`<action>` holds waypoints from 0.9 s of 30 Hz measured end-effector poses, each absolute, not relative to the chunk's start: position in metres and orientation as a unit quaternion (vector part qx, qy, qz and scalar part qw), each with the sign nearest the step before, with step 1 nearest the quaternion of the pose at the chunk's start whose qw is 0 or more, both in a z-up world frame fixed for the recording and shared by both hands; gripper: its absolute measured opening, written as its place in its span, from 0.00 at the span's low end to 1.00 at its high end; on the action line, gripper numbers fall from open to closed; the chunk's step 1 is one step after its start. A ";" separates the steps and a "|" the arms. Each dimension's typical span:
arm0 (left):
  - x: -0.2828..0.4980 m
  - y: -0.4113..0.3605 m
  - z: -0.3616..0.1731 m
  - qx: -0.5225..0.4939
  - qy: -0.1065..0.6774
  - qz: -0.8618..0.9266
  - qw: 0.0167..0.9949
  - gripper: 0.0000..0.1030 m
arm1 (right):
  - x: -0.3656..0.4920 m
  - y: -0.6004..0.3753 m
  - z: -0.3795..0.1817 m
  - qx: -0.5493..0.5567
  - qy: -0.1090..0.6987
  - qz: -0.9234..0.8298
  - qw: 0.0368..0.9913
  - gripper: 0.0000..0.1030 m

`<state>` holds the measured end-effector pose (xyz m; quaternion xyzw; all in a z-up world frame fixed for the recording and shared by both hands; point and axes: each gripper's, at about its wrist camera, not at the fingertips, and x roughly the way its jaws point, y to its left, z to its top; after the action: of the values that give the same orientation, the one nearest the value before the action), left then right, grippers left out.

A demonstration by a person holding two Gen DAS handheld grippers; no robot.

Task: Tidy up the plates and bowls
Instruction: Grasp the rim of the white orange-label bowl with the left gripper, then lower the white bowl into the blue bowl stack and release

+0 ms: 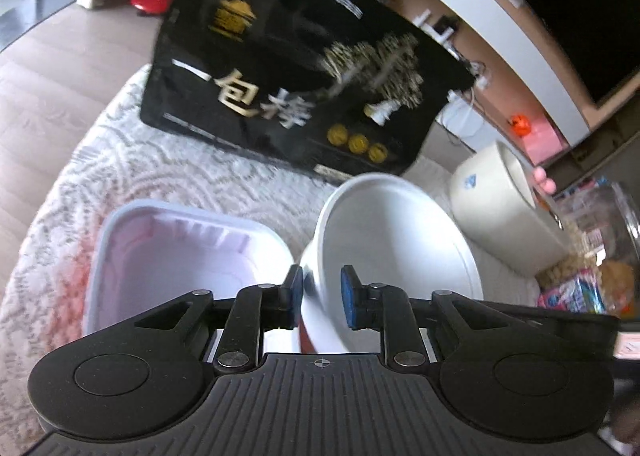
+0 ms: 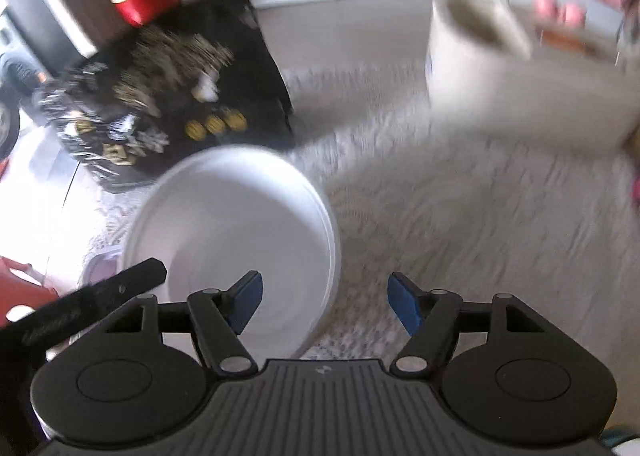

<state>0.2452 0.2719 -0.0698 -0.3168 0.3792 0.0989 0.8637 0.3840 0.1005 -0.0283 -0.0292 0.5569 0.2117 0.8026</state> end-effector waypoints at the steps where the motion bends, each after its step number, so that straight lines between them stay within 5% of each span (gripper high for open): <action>1: 0.247 0.269 -0.071 -0.311 0.385 0.094 0.864 0.23 | 0.386 0.100 -0.034 -0.023 0.563 0.212 0.799 0.50; 4: 0.250 0.261 -0.071 -0.306 0.399 0.080 0.861 0.22 | 0.386 0.099 -0.043 -0.024 0.575 0.215 0.789 0.33; 27: 0.174 0.105 0.053 -0.207 0.339 -0.111 0.911 0.25 | 0.270 -0.064 0.106 -0.082 0.475 0.174 0.859 0.34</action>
<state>0.1743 0.1055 0.0531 -0.2070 0.3386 -0.1113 0.9111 0.2698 -0.0641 0.1063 -0.0821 0.4751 0.1736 0.8588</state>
